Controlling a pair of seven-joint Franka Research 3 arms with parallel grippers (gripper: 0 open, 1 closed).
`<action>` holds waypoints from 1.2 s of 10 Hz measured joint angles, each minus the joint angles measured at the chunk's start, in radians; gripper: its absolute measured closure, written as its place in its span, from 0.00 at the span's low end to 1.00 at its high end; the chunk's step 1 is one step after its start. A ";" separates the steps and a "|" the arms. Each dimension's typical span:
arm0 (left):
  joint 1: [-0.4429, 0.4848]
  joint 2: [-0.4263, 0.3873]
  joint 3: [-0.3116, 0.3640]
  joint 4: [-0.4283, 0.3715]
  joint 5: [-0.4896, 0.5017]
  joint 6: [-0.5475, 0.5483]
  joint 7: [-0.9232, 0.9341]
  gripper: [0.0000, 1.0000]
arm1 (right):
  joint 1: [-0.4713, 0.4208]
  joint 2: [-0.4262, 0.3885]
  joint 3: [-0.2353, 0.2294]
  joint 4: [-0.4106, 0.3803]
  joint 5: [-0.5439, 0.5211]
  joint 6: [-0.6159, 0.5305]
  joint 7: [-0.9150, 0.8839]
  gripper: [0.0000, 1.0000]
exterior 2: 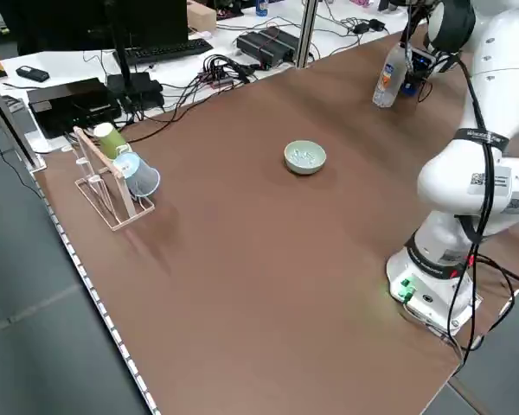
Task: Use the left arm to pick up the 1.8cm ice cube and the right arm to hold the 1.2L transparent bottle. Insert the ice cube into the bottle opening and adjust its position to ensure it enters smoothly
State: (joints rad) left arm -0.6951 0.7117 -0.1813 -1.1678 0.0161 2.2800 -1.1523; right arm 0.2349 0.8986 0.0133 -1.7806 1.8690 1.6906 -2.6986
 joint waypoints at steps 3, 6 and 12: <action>0.014 -0.031 0.011 0.000 0.014 -0.071 0.063 0.00 | -0.017 0.000 -0.006 -0.010 -0.014 -0.002 -0.001 0.00; 0.068 -0.084 0.015 0.000 0.015 -0.251 0.181 0.00 | -0.074 0.000 -0.009 -0.020 -0.106 -0.013 -0.003 0.00; 0.275 -0.350 0.009 -0.213 0.015 -0.412 0.462 0.00 | -0.250 -0.068 -0.012 0.041 -0.370 -0.046 0.197 0.00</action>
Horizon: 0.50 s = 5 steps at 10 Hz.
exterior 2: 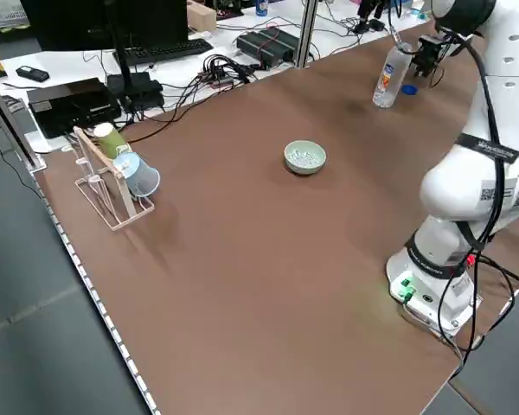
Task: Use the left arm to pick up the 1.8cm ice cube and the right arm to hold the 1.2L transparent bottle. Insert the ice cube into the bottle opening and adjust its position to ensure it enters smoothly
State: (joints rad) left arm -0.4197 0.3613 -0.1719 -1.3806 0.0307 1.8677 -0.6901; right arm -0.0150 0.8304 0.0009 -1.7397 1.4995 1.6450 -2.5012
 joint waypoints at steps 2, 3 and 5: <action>0.062 -0.115 -0.002 -0.127 -0.023 -0.001 0.117 0.00 | -0.049 -0.103 -0.011 0.007 -0.148 -0.010 0.205 0.00; 0.096 -0.172 -0.002 -0.186 -0.034 -0.001 0.174 0.00 | -0.052 -0.164 -0.029 0.008 -0.206 -0.007 0.289 0.00; 0.146 -0.276 -0.001 -0.288 -0.037 -0.005 0.270 0.00 | -0.050 -0.273 -0.046 0.008 -0.321 0.020 0.491 0.00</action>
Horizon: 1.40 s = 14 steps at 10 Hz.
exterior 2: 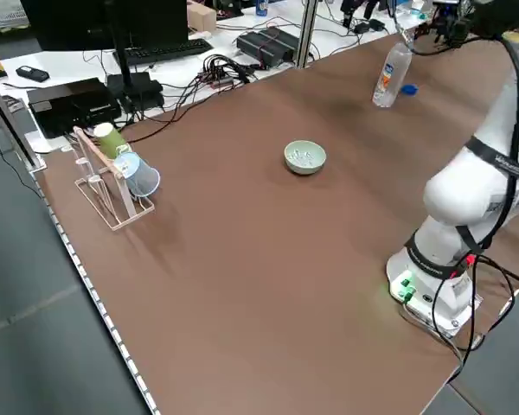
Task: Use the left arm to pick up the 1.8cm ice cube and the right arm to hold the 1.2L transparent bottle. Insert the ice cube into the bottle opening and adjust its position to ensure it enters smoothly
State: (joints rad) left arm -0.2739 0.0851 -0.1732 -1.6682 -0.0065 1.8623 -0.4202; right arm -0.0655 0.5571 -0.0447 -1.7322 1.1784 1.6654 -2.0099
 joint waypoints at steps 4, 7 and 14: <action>0.108 -0.120 0.002 -0.071 0.000 -0.095 0.171 0.00 | 0.036 -0.179 -0.011 0.004 -0.267 0.055 0.572 0.00; 0.213 -0.140 0.005 -0.066 0.000 -0.145 0.330 0.00 | 0.097 -0.313 -0.117 0.010 -0.537 0.063 0.963 0.00; 0.299 -0.134 0.010 -0.020 -0.008 -0.154 0.368 0.00 | 0.107 -0.448 -0.138 0.083 -1.060 0.083 1.762 0.00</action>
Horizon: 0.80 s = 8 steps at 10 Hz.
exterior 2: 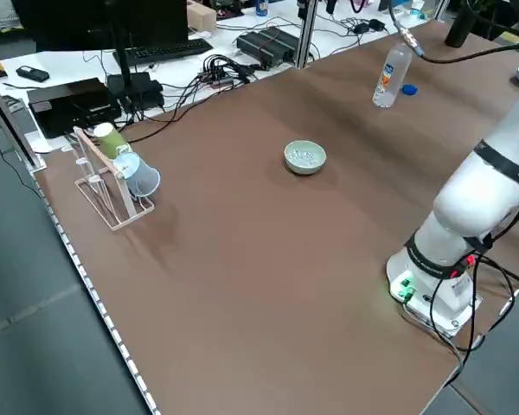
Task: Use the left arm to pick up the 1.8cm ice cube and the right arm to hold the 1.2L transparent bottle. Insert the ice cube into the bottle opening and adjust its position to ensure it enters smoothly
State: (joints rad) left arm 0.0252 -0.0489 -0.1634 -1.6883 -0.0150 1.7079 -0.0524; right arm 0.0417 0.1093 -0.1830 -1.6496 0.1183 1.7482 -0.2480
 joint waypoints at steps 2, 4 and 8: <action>0.021 0.014 0.001 0.014 -0.022 -0.004 0.000 0.00 | 0.013 -0.025 0.004 0.107 -0.055 -0.104 0.115 0.00; 0.036 0.017 0.001 0.036 -0.027 -0.015 0.000 0.00 | 0.016 -0.027 0.004 0.150 -0.060 -0.132 0.138 0.00; -0.035 0.017 0.100 0.056 -0.028 -0.033 0.000 0.00 | 0.000 -0.021 -0.001 0.150 -0.063 -0.134 0.148 0.00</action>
State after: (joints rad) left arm -0.0098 -0.0322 -0.0637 -1.6323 -0.0432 1.6751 -0.0524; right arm 0.0420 0.0884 -0.1844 -1.4999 0.0550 1.6145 -0.1003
